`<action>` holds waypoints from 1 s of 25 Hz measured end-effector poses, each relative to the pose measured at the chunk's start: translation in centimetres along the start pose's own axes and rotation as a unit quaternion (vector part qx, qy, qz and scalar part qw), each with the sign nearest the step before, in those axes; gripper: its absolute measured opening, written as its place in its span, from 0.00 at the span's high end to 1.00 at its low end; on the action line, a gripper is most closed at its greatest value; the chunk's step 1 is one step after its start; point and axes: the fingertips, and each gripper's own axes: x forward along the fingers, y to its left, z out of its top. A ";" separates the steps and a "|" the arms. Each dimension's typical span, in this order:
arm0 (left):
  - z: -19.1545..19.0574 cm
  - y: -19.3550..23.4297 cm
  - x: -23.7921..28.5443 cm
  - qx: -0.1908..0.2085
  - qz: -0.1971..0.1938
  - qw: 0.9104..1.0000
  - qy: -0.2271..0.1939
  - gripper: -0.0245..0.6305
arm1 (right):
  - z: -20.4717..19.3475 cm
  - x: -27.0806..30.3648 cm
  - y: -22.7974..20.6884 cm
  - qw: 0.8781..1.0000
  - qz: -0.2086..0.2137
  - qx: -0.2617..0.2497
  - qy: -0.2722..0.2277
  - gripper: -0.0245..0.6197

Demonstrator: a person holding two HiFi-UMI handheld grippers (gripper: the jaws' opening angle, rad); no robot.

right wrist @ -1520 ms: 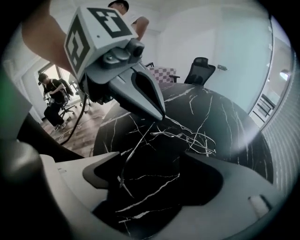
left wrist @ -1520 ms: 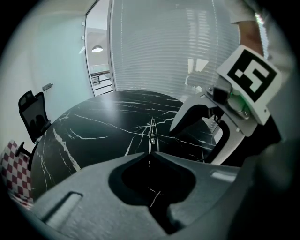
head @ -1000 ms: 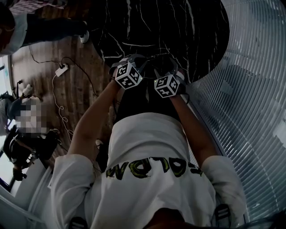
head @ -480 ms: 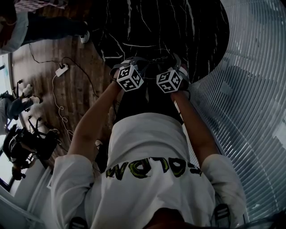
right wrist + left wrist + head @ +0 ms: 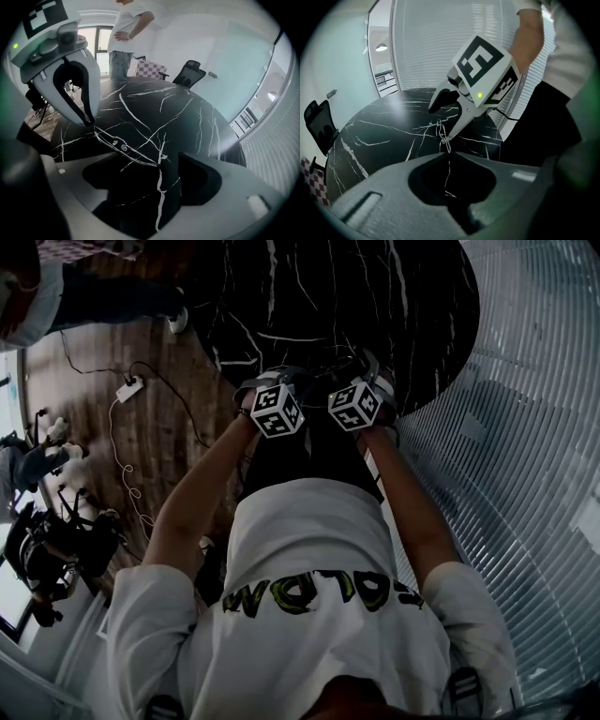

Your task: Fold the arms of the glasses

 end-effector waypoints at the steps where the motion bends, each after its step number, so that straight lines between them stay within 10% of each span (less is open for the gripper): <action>1: 0.0 0.0 0.1 0.002 0.002 1.000 0.002 0.94 | -0.1 0.0 0.1 1.000 0.002 -0.001 0.001 0.37; 17: 1.6 -0.1 -0.5 -0.062 0.041 0.997 -0.036 0.79 | -1.7 -3.7 0.2 0.999 0.026 0.040 -0.012 0.37; 25: 7.6 1.9 -9.4 -0.222 0.091 0.957 -0.163 0.79 | 5.1 -13.3 -2.3 0.982 0.071 0.124 -0.123 0.60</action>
